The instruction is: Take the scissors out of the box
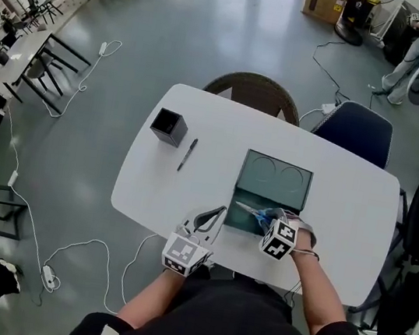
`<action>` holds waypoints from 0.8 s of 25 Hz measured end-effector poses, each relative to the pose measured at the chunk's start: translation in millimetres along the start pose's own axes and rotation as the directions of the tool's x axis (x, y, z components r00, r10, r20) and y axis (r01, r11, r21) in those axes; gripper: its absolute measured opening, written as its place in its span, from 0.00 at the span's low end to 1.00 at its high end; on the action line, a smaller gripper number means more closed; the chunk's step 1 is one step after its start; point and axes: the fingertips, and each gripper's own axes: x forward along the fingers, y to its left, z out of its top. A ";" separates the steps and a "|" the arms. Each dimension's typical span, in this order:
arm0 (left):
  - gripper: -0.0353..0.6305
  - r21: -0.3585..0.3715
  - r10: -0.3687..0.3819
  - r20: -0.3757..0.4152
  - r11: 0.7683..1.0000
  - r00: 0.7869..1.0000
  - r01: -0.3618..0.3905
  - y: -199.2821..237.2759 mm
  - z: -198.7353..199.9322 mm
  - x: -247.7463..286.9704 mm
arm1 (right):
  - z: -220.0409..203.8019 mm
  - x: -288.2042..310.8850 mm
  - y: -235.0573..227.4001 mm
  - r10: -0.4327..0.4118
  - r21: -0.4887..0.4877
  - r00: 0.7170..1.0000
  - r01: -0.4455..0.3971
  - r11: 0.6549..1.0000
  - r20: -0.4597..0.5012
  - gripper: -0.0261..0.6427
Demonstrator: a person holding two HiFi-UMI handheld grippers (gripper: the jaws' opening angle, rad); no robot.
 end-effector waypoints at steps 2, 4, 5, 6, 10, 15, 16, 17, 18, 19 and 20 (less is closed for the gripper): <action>0.07 0.001 -0.014 0.009 1.000 1.000 0.014 -3.3 5.2 3.2 | 3.6 -12.1 0.2 -0.039 0.009 0.999 0.039 0.999 0.029 0.17; 0.07 0.005 -0.022 0.017 1.000 1.000 0.022 -5.5 11.8 6.0 | 8.2 -26.9 -2.1 -0.090 0.021 0.994 0.088 0.996 0.066 0.17; 0.07 0.007 -0.023 0.020 1.000 1.000 0.023 -6.2 15.3 6.9 | 10.9 -35.1 -4.2 -0.119 0.031 0.989 0.117 0.993 0.088 0.17; 0.07 0.011 -0.024 0.023 1.000 0.999 0.024 -6.7 18.3 7.6 | 13.8 -43.6 -7.1 -0.152 0.043 0.982 0.148 0.988 0.112 0.17; 0.07 0.017 -0.040 0.030 0.999 0.999 0.039 -9.5 19.4 8.6 | 25.5 -77.1 -21.3 -0.297 0.105 0.933 0.281 0.954 0.202 0.17; 0.07 0.026 -0.050 0.051 0.998 0.997 0.048 -14.3 28.9 13.4 | 40.2 -117.4 -36.8 -0.451 0.222 0.840 0.398 0.890 0.302 0.18; 0.07 0.029 -0.051 0.055 0.998 0.997 0.049 -15.1 33.3 14.4 | 43.2 -125.2 -40.1 -0.479 0.254 0.817 0.413 0.875 0.322 0.18; 0.07 0.034 -0.054 0.061 0.998 0.997 0.052 -16.2 36.9 15.6 | 46.0 -133.0 -43.2 -0.502 0.288 0.794 0.421 0.860 0.342 0.18; 0.07 0.039 -0.059 0.066 0.998 0.996 0.057 -17.6 39.8 16.7 | 48.4 -140.9 -46.1 -0.524 0.321 0.771 0.424 0.847 0.362 0.18; 0.07 0.045 -0.064 0.071 0.997 0.995 0.061 -19.0 42.2 17.8 | 50.3 -148.5 -48.5 -0.543 0.353 0.749 0.425 0.833 0.379 0.18; 0.07 0.051 -0.068 0.076 0.997 0.995 0.065 -20.1 44.9 18.5 | 52.0 -155.8 -50.3 -0.562 0.386 0.727 0.424 0.820 0.395 0.18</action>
